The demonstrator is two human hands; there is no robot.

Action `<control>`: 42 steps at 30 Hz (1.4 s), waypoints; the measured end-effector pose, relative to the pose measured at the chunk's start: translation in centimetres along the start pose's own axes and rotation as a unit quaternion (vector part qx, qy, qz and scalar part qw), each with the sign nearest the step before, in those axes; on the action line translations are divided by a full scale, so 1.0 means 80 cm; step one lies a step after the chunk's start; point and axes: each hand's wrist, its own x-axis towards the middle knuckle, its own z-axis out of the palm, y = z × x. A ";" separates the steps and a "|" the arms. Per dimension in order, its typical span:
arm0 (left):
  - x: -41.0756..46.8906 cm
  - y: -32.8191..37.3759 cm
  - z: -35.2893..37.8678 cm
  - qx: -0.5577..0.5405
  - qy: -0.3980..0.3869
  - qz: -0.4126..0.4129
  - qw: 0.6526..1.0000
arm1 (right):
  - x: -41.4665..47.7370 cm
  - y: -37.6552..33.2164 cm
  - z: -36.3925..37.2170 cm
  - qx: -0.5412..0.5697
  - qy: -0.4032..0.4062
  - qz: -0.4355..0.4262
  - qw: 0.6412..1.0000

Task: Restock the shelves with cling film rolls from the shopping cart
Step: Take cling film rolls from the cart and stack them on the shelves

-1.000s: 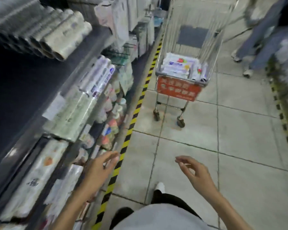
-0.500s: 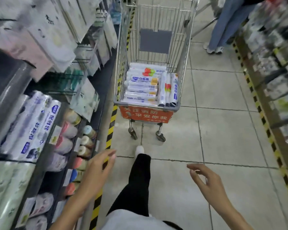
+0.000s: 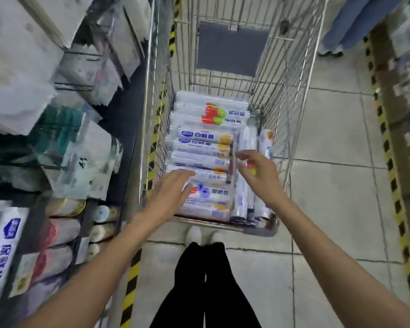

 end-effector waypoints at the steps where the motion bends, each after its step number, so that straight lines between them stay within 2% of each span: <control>1: 0.023 -0.012 0.016 0.020 -0.012 0.004 1.000 | 0.041 0.008 0.016 -0.021 -0.017 -0.015 1.000; 4: 0.077 -0.052 0.062 0.080 -0.043 0.005 0.996 | 0.148 0.038 0.068 -0.097 -0.070 -0.029 0.992; 8: 0.111 -0.091 0.103 0.136 -0.077 -0.012 0.988 | 0.225 0.076 0.124 -0.230 -0.132 -0.019 0.964; 11: 0.123 -0.101 0.122 0.186 -0.083 -0.028 0.979 | 0.246 0.102 0.151 -0.315 -0.152 -0.019 0.937; 14: 0.127 -0.097 0.131 0.261 -0.079 -0.010 0.962 | 0.257 0.115 0.162 -0.387 -0.144 -0.025 0.910; 17: 0.127 -0.094 0.126 0.276 -0.094 -0.018 0.956 | 0.264 0.116 0.163 -0.407 -0.163 -0.002 0.899; 19: 0.123 -0.086 0.114 0.215 -0.127 -0.046 0.967 | 0.265 0.111 0.159 -0.383 -0.181 0.012 0.906; 22: 0.113 -0.063 0.075 0.091 -0.143 -0.134 0.976 | 0.261 0.088 0.138 -0.322 -0.149 -0.005 0.935; 24: 0.104 -0.047 0.046 -0.030 -0.088 -0.206 0.974 | 0.255 0.064 0.108 -0.270 -0.126 -0.015 0.954; 26: 0.093 -0.030 0.018 -0.158 -0.016 -0.263 0.952 | 0.239 0.032 0.066 -0.206 -0.118 -0.034 0.971; 28: 0.078 -0.013 -0.010 -0.245 0.047 -0.277 0.928 | 0.209 -0.009 0.023 -0.098 -0.121 -0.057 0.986; 30: 0.055 0.007 -0.035 -0.325 0.107 -0.266 0.901 | 0.166 -0.049 -0.011 0.036 -0.162 -0.024 0.986; 32: 0.023 0.034 -0.062 -0.414 0.174 -0.254 0.856 | 0.121 -0.084 -0.031 0.164 -0.221 0.018 0.961; 35: -0.035 0.079 -0.100 -0.529 0.262 -0.246 0.769 | 0.061 -0.139 -0.035 0.300 -0.303 0.044 0.903; 38: -0.105 0.109 -0.127 -0.522 0.335 -0.236 0.748 | 0.003 -0.196 -0.023 0.371 -0.360 0.031 0.855; 42: -0.230 0.151 -0.166 -0.482 0.441 -0.225 0.723 | -0.087 -0.284 -0.002 0.378 -0.441 -0.005 0.814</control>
